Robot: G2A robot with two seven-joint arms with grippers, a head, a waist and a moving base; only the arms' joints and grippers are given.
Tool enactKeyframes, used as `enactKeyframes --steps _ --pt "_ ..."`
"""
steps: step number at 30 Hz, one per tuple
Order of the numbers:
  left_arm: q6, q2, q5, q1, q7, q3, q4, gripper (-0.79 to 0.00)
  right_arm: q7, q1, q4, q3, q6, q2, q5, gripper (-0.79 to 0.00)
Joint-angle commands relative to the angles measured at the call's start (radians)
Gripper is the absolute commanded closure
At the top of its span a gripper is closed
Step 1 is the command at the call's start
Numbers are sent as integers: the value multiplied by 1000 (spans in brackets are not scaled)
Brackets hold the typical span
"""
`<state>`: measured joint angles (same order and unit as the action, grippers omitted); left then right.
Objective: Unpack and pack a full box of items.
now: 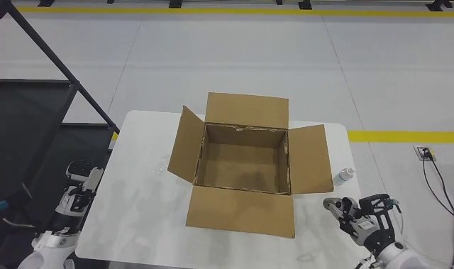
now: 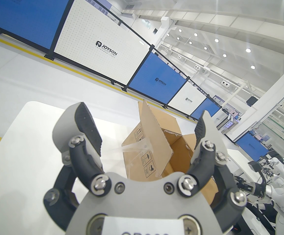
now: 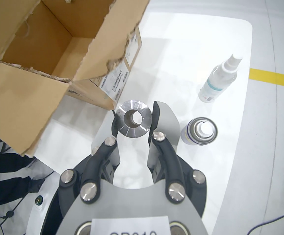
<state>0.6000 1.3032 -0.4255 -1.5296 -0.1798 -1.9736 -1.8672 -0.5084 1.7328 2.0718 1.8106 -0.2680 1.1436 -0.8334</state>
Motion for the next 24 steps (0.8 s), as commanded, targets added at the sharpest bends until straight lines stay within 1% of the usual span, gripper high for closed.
enactKeyframes --steps 1,3,6,9,13,16,18,21,24 --pt "0 0 0 0 0 0 0 -785 5 -4 14 13 71 4 70 0" --pt "0 0 0 0 0 0 0 -785 10 -13 34 19 117 6 115 0" --pt "0 0 0 0 0 0 0 -785 50 -19 73 37 186 12 198 0" --pt "0 0 0 0 0 0 0 -785 75 -12 125 48 220 15 221 0" --pt "0 0 0 0 0 0 0 -785 52 -19 197 38 244 14 201 0" --pt "0 0 0 0 0 0 0 -785 -26 -64 241 -13 265 9 134 0" --pt "0 0 0 0 0 0 0 -785 -91 -119 251 -71 284 5 79 0" --pt "0 0 0 0 0 0 0 -785 -181 -233 232 -181 314 2 4 0" --pt "0 0 0 0 0 0 0 -785 -261 -369 180 -316 341 5 -62 0"
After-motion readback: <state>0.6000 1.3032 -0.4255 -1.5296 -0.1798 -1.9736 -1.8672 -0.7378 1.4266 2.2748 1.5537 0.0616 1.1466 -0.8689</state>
